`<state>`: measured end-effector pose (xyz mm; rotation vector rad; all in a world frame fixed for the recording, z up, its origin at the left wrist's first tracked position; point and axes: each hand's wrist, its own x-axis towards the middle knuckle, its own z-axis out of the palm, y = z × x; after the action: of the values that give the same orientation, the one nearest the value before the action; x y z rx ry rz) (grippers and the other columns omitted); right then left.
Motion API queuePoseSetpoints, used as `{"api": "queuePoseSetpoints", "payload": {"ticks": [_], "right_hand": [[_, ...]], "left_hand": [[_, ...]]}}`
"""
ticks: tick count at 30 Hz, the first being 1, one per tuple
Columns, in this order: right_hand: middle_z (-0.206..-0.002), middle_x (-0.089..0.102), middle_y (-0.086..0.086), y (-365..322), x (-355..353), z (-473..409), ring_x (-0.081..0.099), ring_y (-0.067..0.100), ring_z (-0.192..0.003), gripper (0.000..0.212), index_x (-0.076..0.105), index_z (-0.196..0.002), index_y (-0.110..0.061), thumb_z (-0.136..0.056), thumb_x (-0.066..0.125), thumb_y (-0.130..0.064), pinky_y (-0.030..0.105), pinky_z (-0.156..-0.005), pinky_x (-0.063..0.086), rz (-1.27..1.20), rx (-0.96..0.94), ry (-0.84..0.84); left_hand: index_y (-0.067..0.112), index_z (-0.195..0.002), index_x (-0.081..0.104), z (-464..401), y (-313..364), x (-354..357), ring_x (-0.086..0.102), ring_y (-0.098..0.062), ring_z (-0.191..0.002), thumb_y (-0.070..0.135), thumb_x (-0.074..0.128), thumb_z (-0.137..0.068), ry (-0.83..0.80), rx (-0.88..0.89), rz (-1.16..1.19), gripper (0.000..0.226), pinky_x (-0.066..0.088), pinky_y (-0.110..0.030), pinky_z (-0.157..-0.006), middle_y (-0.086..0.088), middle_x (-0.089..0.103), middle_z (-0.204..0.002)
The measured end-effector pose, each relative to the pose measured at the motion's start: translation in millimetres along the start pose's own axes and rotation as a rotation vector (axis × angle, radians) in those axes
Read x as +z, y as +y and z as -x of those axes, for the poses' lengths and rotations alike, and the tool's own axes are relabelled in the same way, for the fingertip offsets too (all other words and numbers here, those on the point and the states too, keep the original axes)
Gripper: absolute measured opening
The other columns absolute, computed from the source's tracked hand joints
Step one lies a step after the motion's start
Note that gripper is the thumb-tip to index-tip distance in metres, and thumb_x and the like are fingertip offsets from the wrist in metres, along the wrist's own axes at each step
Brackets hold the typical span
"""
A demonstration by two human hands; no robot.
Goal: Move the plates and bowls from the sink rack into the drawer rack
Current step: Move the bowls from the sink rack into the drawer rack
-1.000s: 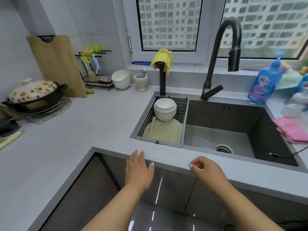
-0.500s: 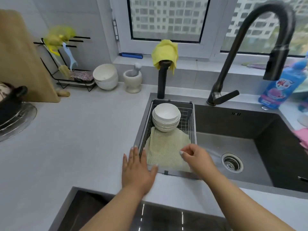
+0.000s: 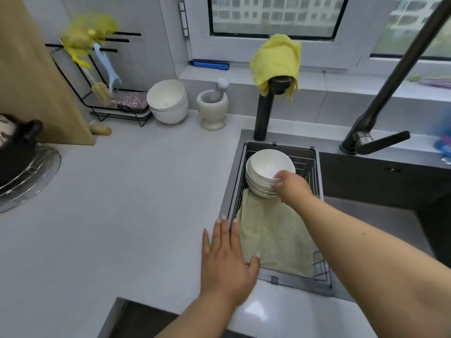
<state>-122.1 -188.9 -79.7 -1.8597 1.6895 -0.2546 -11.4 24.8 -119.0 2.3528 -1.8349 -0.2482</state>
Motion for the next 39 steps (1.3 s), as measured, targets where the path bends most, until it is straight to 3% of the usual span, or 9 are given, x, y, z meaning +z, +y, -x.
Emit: {"api": "queuePoseSetpoints", "payload": {"ticks": [4, 9, 12, 16, 22, 28, 33, 37, 39], "right_hand": [[-0.092, 0.068, 0.014, 4, 1, -4, 0.064, 0.035, -0.084, 0.016, 0.062, -0.096, -0.015, -0.091, 0.050, -0.024, 0.041, -0.077, 0.055, 0.097, -0.054, 0.009], [-0.096, 0.059, 0.020, -1, -3, 1, 0.051, 0.033, -0.083, 0.021, 0.055, -0.101, -0.006, -0.092, 0.039, -0.015, 0.031, -0.062, 0.037, 0.061, -0.087, 0.075], [-0.093, 0.058, 0.018, -1, -12, 14, 0.052, 0.033, -0.084, 0.017, 0.053, -0.099, -0.005, -0.093, 0.039, -0.013, 0.036, -0.065, 0.039, 0.019, -0.173, 0.153], [-0.086, 0.057, 0.005, -1, -26, 50, 0.051, 0.022, -0.079, 0.008, 0.052, -0.091, -0.014, -0.096, 0.047, -0.019, 0.030, -0.060, 0.038, -0.152, -0.300, 0.262], [-0.077, 0.059, 0.003, 16, -25, 138, 0.052, 0.019, -0.070, 0.018, 0.056, -0.080, -0.012, -0.085, 0.067, -0.025, 0.031, -0.060, 0.040, -0.319, -0.238, 0.297], [-0.070, 0.057, -0.003, 56, -26, 219, 0.051, 0.009, -0.064, 0.023, 0.057, -0.076, -0.019, -0.077, 0.076, -0.032, 0.011, -0.053, 0.039, -0.296, -0.258, 0.224], [-0.068, 0.058, -0.002, 80, -32, 264, 0.054, 0.015, -0.067, 0.026, 0.058, -0.075, -0.018, -0.073, 0.078, -0.034, 0.020, -0.056, 0.038, -0.304, -0.271, 0.202], [-0.068, 0.058, -0.004, 92, -36, 294, 0.056, 0.015, -0.067, 0.026, 0.057, -0.075, -0.021, -0.072, 0.079, -0.036, 0.022, -0.057, 0.040, -0.277, -0.322, 0.170], [-0.068, 0.059, -0.004, 97, -38, 311, 0.056, 0.014, -0.069, 0.027, 0.057, -0.075, -0.021, -0.071, 0.079, -0.038, 0.025, -0.058, 0.042, -0.268, -0.348, 0.151]], "left_hand": [[0.006, -0.144, 0.038, -1, 0, 1, 0.024, -0.027, -0.144, 0.064, 0.029, -0.089, 0.030, 0.004, -0.016, 0.081, 0.014, -0.049, -0.110, -0.015, 0.035, -0.151], [0.004, -0.145, 0.035, -1, 0, 4, 0.024, -0.027, -0.144, 0.064, 0.031, -0.088, 0.045, 0.007, -0.018, 0.082, 0.013, -0.049, -0.110, -0.015, 0.034, -0.152], [0.004, -0.148, 0.026, 0, 2, 2, 0.017, -0.026, -0.146, 0.063, 0.028, -0.089, 0.040, -0.002, -0.011, 0.083, 0.008, -0.047, -0.113, -0.014, 0.026, -0.155], [0.012, -0.150, -0.011, 2, 5, -7, -0.019, -0.019, -0.145, 0.063, 0.014, -0.089, -0.035, -0.017, -0.034, 0.084, -0.012, -0.044, -0.117, -0.007, -0.013, -0.160], [0.014, -0.152, -0.005, 4, 6, -10, -0.011, -0.016, -0.147, 0.063, 0.018, -0.092, -0.021, -0.044, -0.007, 0.081, -0.008, -0.040, -0.119, -0.004, -0.006, -0.161], [0.026, -0.150, 0.021, 27, 4, -17, 0.021, -0.020, -0.144, 0.051, 0.044, -0.094, 0.049, -0.213, 0.590, 0.065, 0.019, -0.043, -0.118, 0.002, 0.028, -0.155], [0.026, -0.140, 0.043, 78, 26, -28, 0.040, -0.016, -0.130, 0.042, 0.047, -0.096, 0.068, -0.342, 1.001, 0.047, 0.032, -0.032, -0.104, 0.002, 0.044, -0.144], [0.027, -0.118, 0.063, 113, 43, -35, 0.052, -0.020, -0.121, 0.051, 0.062, -0.079, -0.017, -0.536, 1.427, 0.046, 0.033, -0.045, -0.109, 0.003, 0.061, -0.124], [0.023, -0.110, 0.066, 135, 57, -42, 0.053, -0.018, -0.118, 0.047, 0.064, -0.077, -0.002, -0.608, 1.608, 0.041, 0.030, -0.043, -0.110, 0.002, 0.065, -0.116]]}}
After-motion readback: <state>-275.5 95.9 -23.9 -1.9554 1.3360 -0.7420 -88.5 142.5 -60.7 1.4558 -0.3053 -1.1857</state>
